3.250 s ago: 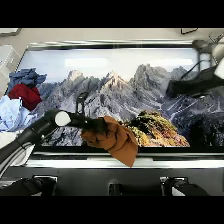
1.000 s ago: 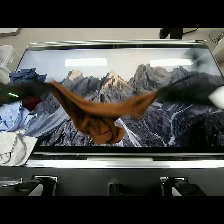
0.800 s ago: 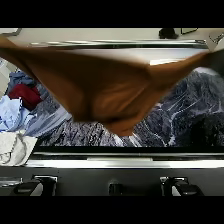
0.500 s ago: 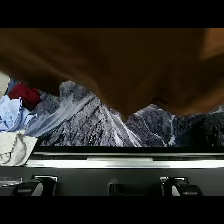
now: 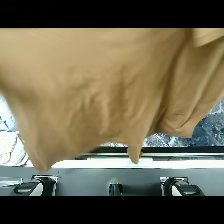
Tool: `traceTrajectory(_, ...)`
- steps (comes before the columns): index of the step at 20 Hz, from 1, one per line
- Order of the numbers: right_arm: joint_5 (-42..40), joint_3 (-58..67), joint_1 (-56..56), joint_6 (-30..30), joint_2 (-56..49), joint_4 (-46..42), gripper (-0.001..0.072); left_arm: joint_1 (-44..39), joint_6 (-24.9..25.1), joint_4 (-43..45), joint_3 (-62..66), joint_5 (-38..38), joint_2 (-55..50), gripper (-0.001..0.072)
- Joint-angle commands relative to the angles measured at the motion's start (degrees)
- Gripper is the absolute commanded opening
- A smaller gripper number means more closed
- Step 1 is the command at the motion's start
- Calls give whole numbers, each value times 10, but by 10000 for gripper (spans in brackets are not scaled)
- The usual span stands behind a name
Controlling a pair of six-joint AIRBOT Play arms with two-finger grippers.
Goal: Fold the clothes and pants, and hang the long-sleeved shirts on hangers.
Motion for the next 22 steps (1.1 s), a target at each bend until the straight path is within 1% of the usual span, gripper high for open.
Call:
traceTrajectory(1,60,-2,0,-12,-165,-6,46,1,-1,64,-111,-3,-93,20)
traceTrajectory(2,47,-2,0,12,-221,0,47,1,-1,65,-146,30,-132,21)
traceTrajectory(3,37,-2,0,61,-275,18,47,1,-1,65,-166,50,-175,22)
traceTrajectory(4,33,-2,0,121,-322,48,46,1,-1,64,-171,48,-215,22)
traceTrajectory(5,34,-2,0,168,-357,85,48,0,-2,56,-170,40,-252,22)
traceTrajectory(6,37,-2,0,187,-389,129,48,0,-2,37,-170,34,-285,22)
traceTrajectory(7,44,-2,2,185,-412,163,47,-1,-2,17,-170,26,-314,23)
traceTrajectory(8,59,-2,3,185,-432,179,47,-1,-2,1,-170,17,-336,23)
traceTrajectory(9,75,-2,5,184,-445,180,47,-3,-2,-10,-170,5,-357,23)
traceTrajectory(12,115,-2,2,153,-464,170,48,-14,-2,-15,-170,-38,-392,24)
traceTrajectory(13,122,-1,-4,151,-463,166,58,-14,-5,-16,-170,-53,-395,58)
traceTrajectory(14,141,6,-19,145,-459,169,251,-9,-6,-14,-167,-78,-393,185)
traceTrajectory(15,177,19,-43,110,-454,175,543,7,-4,-2,-150,-135,-393,478)
traceTrajectory(16,224,33,-74,71,-448,172,572,31,-1,24,-127,-209,-393,707)
traceTrajectory(17,280,41,-110,53,-441,159,571,61,-1,72,-104,-290,-393,696)
traceTrajectory(19,419,38,-181,42,-432,101,556,125,-3,147,-103,-419,-386,695)
traceTrajectory(20,478,24,-205,27,-430,64,556,156,-6,162,-129,-446,-375,694)
traceTrajectory(21,506,-2,-221,15,-424,41,557,182,-9,158,-172,-444,-359,692)
traceTrajectory(22,509,-41,-231,8,-410,29,557,199,-7,155,-227,-426,-337,638)
